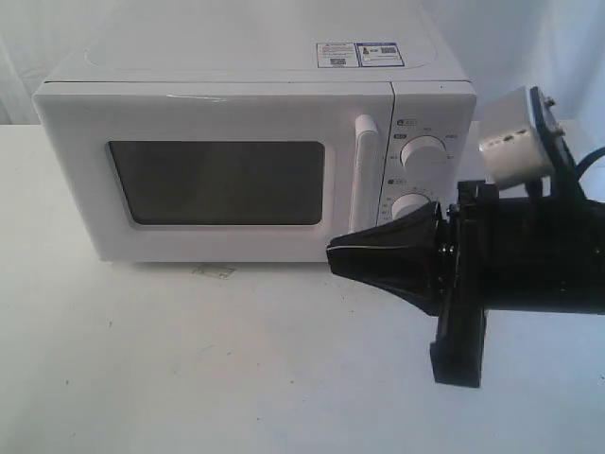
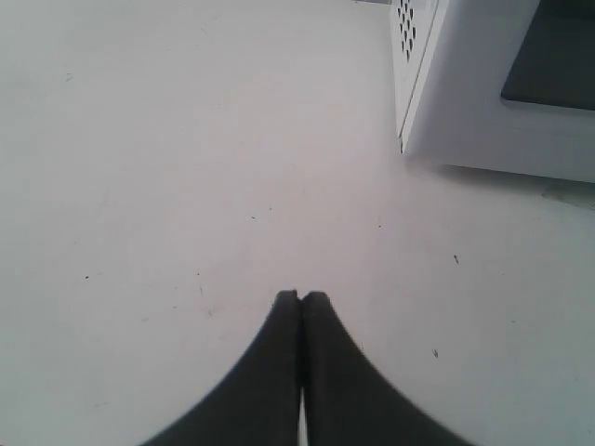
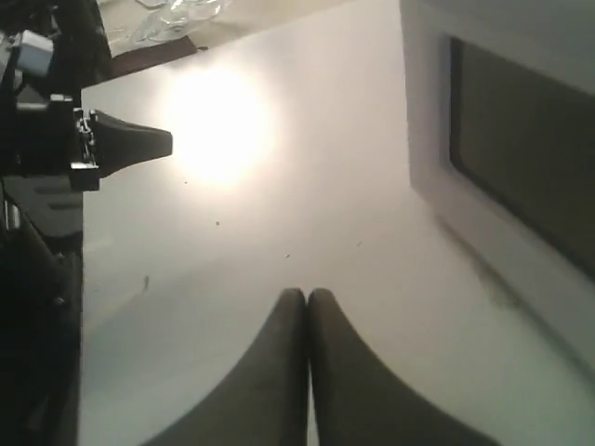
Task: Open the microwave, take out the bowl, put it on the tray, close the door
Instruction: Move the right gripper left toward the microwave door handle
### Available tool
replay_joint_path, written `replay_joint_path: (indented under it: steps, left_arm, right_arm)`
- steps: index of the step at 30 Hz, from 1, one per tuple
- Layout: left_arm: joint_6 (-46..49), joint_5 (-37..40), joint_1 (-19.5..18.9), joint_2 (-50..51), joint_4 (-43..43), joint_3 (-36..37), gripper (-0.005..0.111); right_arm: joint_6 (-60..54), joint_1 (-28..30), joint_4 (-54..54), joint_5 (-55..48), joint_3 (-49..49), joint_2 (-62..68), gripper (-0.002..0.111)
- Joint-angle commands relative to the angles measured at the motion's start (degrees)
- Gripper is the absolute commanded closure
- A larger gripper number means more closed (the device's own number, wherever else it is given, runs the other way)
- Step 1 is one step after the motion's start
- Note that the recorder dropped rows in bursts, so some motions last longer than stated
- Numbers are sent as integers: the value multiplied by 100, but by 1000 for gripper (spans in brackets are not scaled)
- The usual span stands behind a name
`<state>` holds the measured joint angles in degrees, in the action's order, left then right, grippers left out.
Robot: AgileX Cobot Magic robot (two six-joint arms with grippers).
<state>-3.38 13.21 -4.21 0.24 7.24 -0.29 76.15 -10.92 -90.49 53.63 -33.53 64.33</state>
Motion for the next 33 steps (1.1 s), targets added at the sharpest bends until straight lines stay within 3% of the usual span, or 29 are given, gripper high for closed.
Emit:
replay_joint_path:
  steps: [1, 3, 5, 10, 14, 17, 20, 23, 27, 31, 33]
  left_arm:
    - [-27, 7, 30, -24, 47, 29, 107]
    - [-27, 7, 30, -24, 47, 29, 107]
    - [-27, 7, 30, -24, 47, 29, 107]
    - [-27, 7, 30, -24, 47, 29, 107]
    - [-27, 7, 30, -24, 47, 29, 107]
    - [-27, 7, 30, -24, 47, 29, 107]
    - [-27, 7, 30, -24, 47, 29, 107]
    - [-27, 7, 30, -24, 47, 29, 107]
    - [-27, 7, 30, -24, 47, 29, 107]
    - [-27, 7, 30, -24, 47, 29, 107]
    - [-27, 7, 30, -24, 47, 29, 107]
  right_arm:
    - [-1868, 13, -14, 106, -69, -510, 108]
    - [-2471, 13, 96, -160, -68, -833, 108]
    - [-2392, 13, 335, -829, -68, -1154, 108]
    - [-312, 13, 860, -3985, -68, -1550, 108]
    - [647, 13, 860, -5137, -2, -1432, 108]
    - [813, 13, 860, -4605, 23, -1086, 108]
    - [1919, 28, 803, -4448, -113, -517, 108]
    - [2019, 242, 567, -3822, -330, 69, 108]
    - [3142, 946, -946, -903, -986, 853, 108]
    - [2340, 1442, -946, 1236, -1362, 1517, 108]
    - [1594, 1528, -946, 1633, -1384, 1704, 108]
